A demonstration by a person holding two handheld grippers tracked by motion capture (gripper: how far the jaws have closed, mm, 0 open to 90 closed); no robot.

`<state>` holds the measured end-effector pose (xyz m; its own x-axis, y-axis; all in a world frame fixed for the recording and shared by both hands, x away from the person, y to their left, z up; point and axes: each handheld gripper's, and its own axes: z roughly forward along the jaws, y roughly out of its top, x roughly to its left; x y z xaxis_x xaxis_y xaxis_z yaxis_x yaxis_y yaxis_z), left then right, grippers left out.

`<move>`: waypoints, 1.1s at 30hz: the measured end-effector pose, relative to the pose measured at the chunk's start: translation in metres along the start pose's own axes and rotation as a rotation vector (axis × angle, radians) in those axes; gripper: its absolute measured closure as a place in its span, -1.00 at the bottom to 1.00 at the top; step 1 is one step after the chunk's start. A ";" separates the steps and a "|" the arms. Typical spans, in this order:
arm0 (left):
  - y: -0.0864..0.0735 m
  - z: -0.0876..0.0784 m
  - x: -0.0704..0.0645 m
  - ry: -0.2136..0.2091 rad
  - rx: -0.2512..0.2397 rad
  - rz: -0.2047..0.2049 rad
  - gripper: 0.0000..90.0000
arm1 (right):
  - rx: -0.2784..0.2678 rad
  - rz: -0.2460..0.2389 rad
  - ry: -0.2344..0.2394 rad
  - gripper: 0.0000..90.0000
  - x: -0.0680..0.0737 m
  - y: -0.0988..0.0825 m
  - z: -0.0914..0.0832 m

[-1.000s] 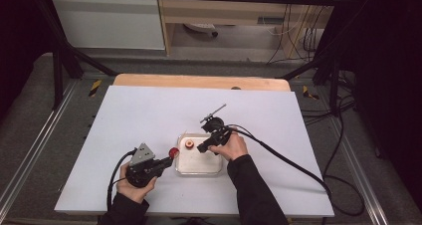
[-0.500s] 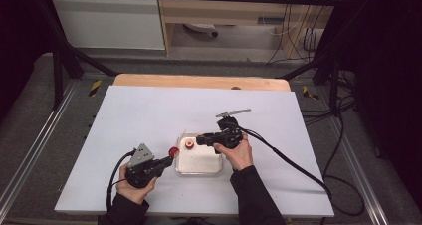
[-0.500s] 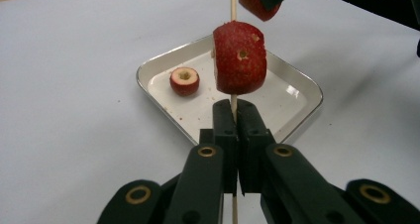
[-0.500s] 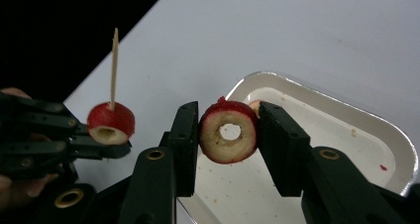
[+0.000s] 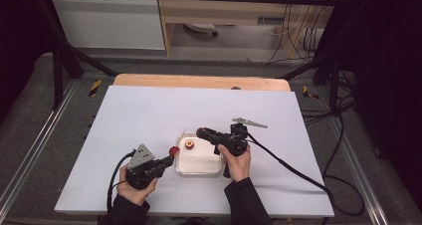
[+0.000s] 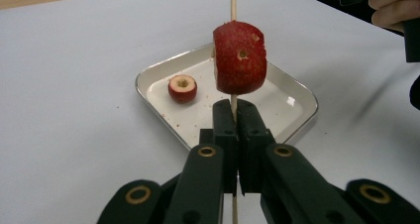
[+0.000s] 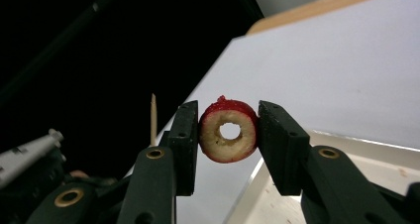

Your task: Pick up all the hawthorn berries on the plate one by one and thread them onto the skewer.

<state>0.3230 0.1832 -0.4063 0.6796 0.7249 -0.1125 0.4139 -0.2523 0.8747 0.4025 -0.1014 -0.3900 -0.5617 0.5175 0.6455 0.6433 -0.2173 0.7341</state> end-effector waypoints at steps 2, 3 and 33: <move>0.000 0.000 -0.001 0.002 -0.005 -0.010 0.96 | -0.050 0.015 0.018 0.37 0.003 -0.002 0.000; 0.000 0.000 -0.002 0.002 -0.007 -0.014 0.96 | -0.074 0.025 0.029 0.37 0.004 -0.003 0.000; 0.009 0.008 -0.028 -0.052 -0.033 -0.063 0.96 | -0.448 0.166 0.198 0.37 0.012 -0.021 0.005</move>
<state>0.3127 0.1557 -0.3987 0.6842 0.7038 -0.1913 0.4370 -0.1856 0.8801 0.3852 -0.0866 -0.3989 -0.5865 0.2889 0.7567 0.4709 -0.6385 0.6087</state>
